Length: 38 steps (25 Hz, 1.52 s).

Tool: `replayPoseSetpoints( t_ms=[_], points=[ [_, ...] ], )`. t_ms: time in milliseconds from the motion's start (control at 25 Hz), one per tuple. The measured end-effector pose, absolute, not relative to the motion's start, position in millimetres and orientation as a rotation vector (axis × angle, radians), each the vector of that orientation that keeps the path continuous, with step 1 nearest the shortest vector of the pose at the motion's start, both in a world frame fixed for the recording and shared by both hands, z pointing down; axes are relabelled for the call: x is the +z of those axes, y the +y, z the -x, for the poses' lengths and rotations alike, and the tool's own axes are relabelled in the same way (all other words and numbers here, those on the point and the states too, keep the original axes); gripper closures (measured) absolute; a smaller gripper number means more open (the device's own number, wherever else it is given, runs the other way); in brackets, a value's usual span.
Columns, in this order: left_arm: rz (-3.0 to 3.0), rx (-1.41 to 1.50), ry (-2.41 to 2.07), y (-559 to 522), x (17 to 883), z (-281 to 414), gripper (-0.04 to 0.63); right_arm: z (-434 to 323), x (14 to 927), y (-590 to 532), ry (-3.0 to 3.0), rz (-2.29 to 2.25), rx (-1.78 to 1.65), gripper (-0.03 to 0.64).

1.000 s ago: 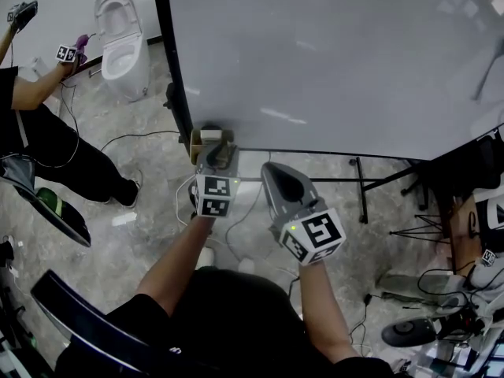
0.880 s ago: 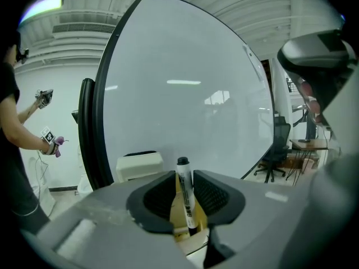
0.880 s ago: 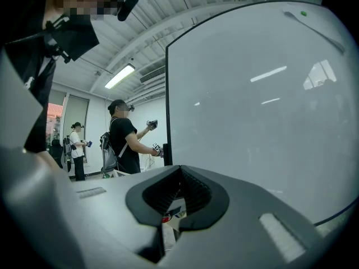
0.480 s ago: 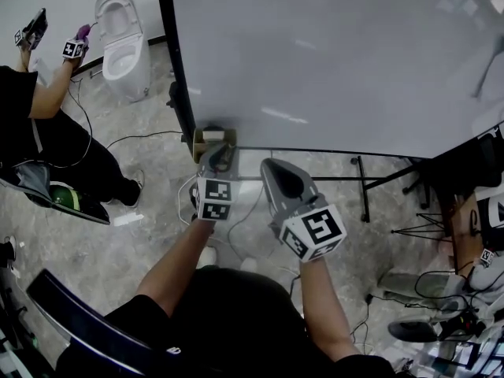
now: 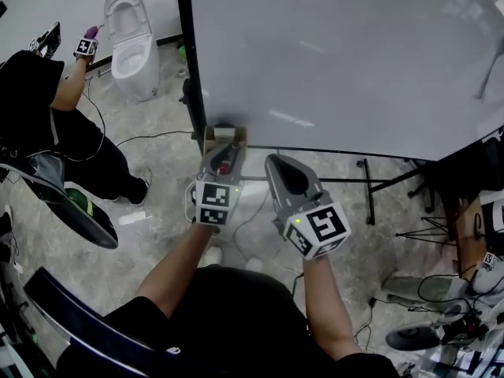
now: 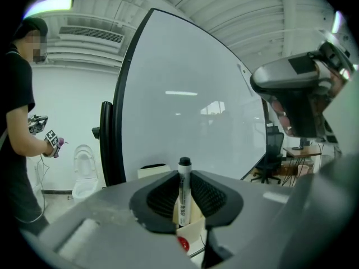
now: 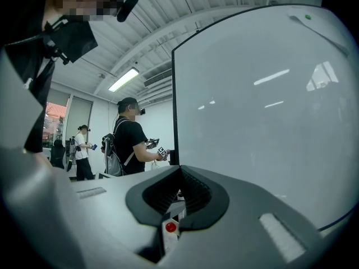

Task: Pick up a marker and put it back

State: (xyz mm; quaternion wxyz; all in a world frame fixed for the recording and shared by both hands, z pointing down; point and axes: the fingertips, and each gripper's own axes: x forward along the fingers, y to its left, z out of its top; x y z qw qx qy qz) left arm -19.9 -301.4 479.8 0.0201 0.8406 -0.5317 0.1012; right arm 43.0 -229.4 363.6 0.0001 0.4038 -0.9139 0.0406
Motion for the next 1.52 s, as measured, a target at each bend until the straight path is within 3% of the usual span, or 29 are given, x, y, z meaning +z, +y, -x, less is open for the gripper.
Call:
replayPoseSetpoints(
  t_ms=[1280,1520],
  points=[
    [-2.712,-0.017,-1.672,-193,368,69,0.525,-21,301,-169,-2.921,-1.325,0.022,0.607],
    [-2.707,0.047,-1.703,-179,372,87,0.525,-19,293,-159,-2.944,-1.311,0.010,0.607]
  ],
)
